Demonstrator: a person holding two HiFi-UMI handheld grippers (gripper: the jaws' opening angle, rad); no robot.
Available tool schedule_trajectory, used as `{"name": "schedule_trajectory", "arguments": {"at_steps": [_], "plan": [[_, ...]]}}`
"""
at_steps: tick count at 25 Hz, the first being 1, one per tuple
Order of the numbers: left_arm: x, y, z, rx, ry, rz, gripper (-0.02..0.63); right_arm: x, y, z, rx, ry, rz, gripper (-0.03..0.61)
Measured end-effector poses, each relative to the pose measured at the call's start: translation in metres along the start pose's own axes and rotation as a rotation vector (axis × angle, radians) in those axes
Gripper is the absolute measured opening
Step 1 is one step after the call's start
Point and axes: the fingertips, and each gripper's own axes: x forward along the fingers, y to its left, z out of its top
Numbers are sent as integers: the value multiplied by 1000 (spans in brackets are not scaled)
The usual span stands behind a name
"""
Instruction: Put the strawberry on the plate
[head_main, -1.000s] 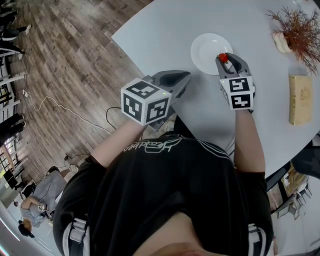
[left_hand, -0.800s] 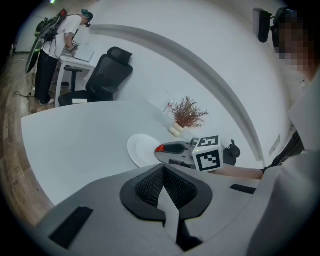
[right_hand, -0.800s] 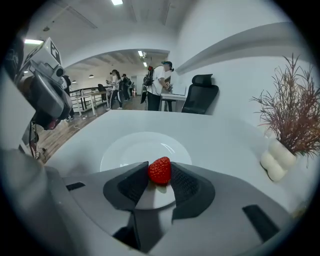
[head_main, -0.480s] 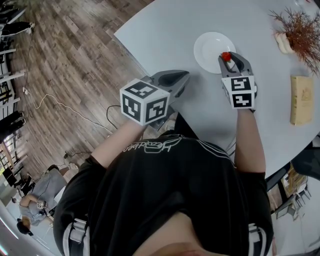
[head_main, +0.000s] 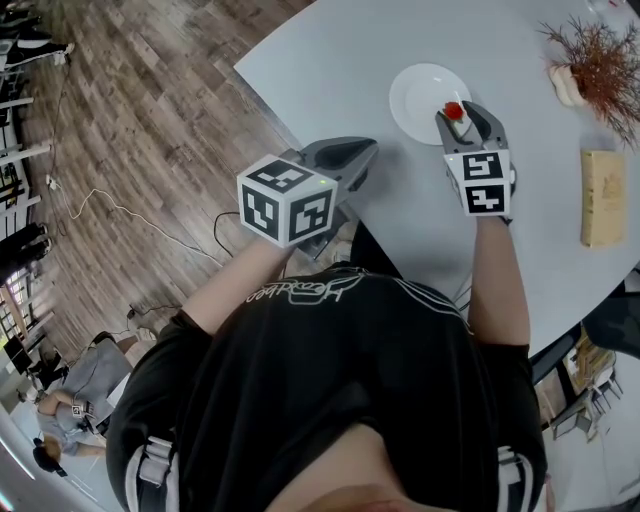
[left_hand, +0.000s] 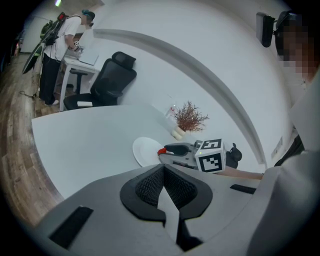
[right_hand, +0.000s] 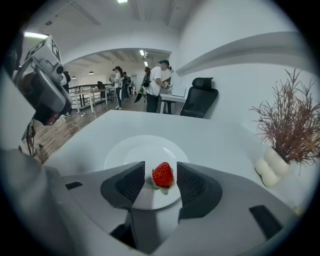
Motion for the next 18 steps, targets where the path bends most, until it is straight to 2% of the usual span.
{"name": "schedule_trajectory", "arguments": {"at_steps": [7,18], "plan": [[-19,-7,5,20,-28,-6,5,-34,5,25,-16,-51,-50,167],[-70,-50,9,100,-95,-46,6,-137,40,76,18,-227,-99,166]]}}
